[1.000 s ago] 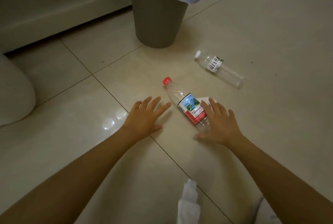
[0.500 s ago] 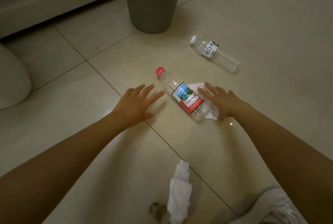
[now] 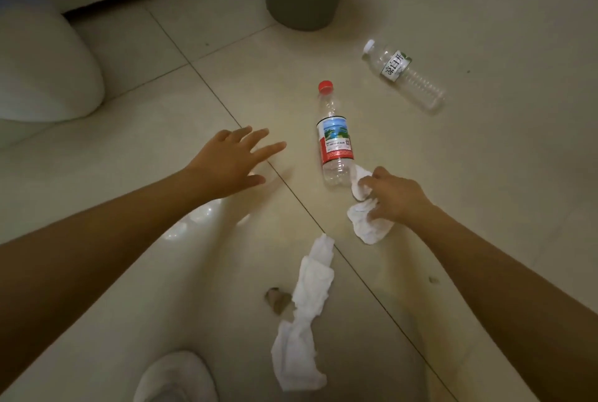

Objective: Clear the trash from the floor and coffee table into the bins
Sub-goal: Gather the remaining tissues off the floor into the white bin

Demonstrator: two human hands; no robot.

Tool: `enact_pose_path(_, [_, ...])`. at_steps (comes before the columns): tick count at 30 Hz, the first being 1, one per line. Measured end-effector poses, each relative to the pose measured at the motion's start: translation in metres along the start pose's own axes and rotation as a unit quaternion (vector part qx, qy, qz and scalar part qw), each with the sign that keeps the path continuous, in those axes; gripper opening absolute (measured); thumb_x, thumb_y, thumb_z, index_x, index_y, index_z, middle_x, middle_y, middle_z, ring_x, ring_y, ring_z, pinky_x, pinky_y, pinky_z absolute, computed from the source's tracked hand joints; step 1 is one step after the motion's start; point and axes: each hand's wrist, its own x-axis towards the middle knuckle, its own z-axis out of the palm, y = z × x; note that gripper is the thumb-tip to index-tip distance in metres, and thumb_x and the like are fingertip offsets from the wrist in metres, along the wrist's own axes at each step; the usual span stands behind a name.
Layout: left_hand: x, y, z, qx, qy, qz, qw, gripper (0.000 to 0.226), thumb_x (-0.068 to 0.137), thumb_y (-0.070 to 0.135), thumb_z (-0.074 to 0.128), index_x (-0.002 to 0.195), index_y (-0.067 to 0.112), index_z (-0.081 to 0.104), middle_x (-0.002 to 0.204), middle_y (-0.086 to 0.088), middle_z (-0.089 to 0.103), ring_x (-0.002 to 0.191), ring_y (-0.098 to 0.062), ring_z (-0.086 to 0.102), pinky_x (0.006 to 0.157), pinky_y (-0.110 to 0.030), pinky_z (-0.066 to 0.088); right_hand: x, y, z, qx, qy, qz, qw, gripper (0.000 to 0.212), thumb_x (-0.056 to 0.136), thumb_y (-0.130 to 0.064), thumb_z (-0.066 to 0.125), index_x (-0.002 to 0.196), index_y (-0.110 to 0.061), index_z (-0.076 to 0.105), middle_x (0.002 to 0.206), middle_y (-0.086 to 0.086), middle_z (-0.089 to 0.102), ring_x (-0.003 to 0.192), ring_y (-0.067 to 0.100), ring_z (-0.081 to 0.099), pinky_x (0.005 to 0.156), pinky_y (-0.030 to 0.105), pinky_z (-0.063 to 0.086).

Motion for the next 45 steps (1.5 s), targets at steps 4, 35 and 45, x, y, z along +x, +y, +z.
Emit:
enact_pose_path(4, [-0.033,0.008,0.015,0.017,0.031,-0.029,0.999,0.078,0.089,0.058,0.043,0.15,0.036,-0.001,0.158,-0.008,0.017,0.141,-0.032,0.024,0.11,-0.044,0.029,0.013,0.013,0.002,-0.014,0.064,-0.086,0.994,0.08,0.06,-0.068,0.072,0.127,-0.033,0.047,0.135,-0.004,0.034,0.113,0.02,0.046,0.077,0.033,0.042])
enact_pose_path(35, [-0.07,0.186,0.076,-0.093,-0.107,0.12,0.983,0.119,0.064,0.075,0.063,0.151,0.022,0.003,0.16,-0.004,-0.006,0.146,-0.029,0.002,0.112,-0.05,0.018,-0.049,-0.001,0.08,0.016,0.036,-0.274,0.961,0.071,0.079,-0.023,0.071,0.141,-0.033,0.038,0.156,-0.004,0.019,0.138,0.02,0.022,0.089,0.035,0.043])
enact_pose_path(45, [-0.062,0.163,0.058,-0.153,-0.029,0.082,0.984,0.052,0.075,0.01,0.072,0.125,0.019,0.058,0.128,-0.002,0.058,0.108,-0.028,0.057,0.055,-0.027,0.036,-0.052,-0.001,0.086,0.025,0.096,-0.279,0.955,0.049,0.084,-0.019,0.066,0.13,-0.026,0.053,0.143,0.002,0.042,0.118,0.028,0.047,0.073,0.037,0.048])
